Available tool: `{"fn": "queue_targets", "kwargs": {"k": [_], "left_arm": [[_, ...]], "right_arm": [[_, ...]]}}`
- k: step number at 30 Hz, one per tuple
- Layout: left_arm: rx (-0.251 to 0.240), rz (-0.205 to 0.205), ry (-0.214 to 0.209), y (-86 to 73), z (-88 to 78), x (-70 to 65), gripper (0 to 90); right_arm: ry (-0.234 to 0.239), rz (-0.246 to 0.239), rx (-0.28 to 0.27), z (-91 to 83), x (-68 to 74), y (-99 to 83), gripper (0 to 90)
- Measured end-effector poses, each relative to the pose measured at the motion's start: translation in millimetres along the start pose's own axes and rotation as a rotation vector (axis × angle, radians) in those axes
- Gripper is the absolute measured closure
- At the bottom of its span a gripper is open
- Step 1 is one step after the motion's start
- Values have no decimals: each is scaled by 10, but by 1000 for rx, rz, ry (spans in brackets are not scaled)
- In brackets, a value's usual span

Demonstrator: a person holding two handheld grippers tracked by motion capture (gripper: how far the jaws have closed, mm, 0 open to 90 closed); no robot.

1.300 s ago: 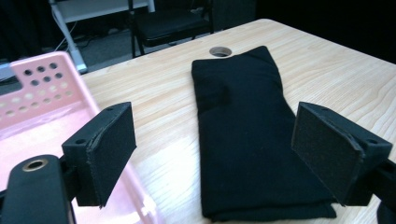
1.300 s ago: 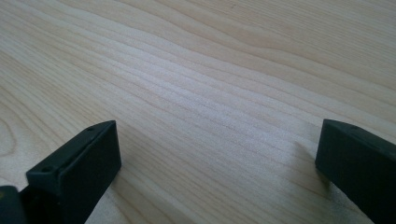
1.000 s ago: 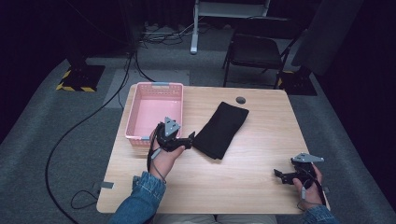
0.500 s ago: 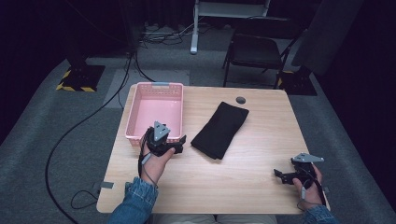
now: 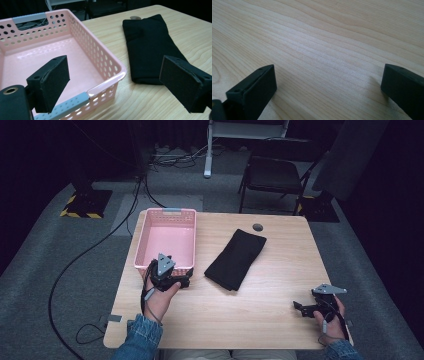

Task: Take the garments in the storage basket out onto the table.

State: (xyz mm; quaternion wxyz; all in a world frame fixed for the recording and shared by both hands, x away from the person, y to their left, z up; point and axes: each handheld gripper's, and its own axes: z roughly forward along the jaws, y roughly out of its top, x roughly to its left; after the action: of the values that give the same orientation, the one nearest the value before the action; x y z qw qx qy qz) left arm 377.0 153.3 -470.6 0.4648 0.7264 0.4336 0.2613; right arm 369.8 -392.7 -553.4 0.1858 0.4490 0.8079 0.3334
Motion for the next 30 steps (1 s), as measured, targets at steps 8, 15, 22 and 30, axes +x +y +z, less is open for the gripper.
{"fn": "queue_targets", "kwargs": {"k": [8, 15, 22, 30], "left_arm": [[0, 4, 4, -72, -74, 59, 87], [-16, 9, -12, -124, -135, 84, 87], [-9, 13, -12, -211, -162, 111, 87], [6, 3, -1, -341, -205, 170, 87]], "right_arm": [[-1, 1, 0, 0, 1, 0, 0], [-1, 1, 0, 1, 1, 1, 0], [-1, 1, 0, 0, 1, 1, 0], [-1, 1, 0, 0, 1, 1, 0]]}}
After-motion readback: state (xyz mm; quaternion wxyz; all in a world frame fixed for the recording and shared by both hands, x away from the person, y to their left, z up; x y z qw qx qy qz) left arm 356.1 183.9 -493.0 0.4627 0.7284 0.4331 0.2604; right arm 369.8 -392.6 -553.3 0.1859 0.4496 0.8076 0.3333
